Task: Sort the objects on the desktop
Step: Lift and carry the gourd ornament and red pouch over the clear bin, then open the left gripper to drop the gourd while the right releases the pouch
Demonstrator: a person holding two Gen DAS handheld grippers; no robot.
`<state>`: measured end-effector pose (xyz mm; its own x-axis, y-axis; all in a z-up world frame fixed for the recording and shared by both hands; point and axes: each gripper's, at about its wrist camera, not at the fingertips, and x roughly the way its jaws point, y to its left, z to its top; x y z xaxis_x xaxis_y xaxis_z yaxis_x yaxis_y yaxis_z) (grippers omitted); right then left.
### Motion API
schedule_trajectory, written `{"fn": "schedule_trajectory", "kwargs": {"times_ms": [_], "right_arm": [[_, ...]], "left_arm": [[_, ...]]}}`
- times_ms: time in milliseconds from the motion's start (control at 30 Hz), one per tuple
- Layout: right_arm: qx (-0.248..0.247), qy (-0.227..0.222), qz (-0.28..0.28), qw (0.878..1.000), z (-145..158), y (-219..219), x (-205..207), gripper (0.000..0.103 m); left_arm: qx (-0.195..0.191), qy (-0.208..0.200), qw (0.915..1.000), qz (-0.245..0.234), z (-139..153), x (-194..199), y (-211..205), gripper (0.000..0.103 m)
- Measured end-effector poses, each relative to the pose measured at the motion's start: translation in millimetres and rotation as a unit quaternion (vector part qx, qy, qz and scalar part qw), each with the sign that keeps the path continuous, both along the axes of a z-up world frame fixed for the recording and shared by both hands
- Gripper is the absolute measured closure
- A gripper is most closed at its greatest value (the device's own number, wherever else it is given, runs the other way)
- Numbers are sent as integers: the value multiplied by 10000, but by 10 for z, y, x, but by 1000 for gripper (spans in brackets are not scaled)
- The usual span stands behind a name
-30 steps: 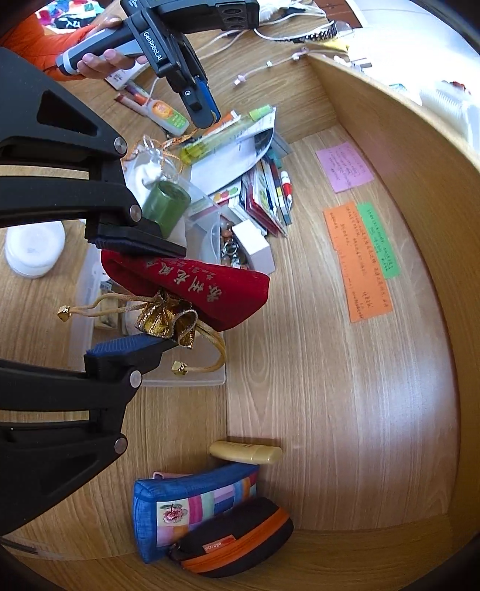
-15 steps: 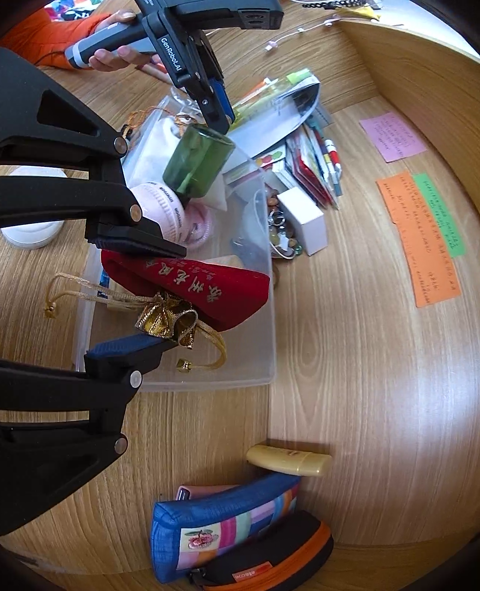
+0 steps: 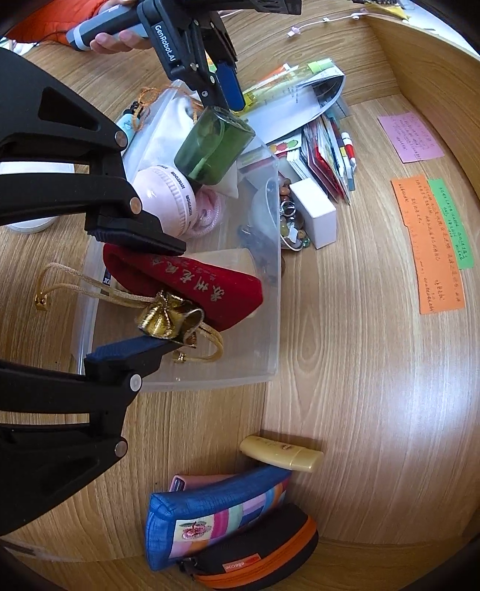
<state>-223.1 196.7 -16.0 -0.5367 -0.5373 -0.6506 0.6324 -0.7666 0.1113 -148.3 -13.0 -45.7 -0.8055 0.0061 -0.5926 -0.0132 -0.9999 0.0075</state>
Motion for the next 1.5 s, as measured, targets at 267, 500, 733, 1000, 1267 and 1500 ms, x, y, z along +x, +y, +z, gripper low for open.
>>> {"fn": "schedule_trajectory", "kwargs": {"times_ms": [267,500,733,1000,1267,1500], "right_arm": [[84,226,-84,9997,22,-9,44,44],[-42,619,27,9981,138,-2,178,29],[-218,711,125,9971,204,20,226,22],[-361,995,-122,9943,291,124,252,17],[-225,1357,-386,9897,325,133,290,0],[-135,1288,-356,9909,331,121,294,0]], "left_arm": [[-106,96,9999,-20,4,38,36,32],[-222,295,9993,5,20,97,68,30],[-212,569,9981,70,80,159,23,25],[-222,790,9965,132,111,245,5,5],[-116,728,9972,100,117,299,-8,3],[159,637,9978,73,209,491,-87,3]]}}
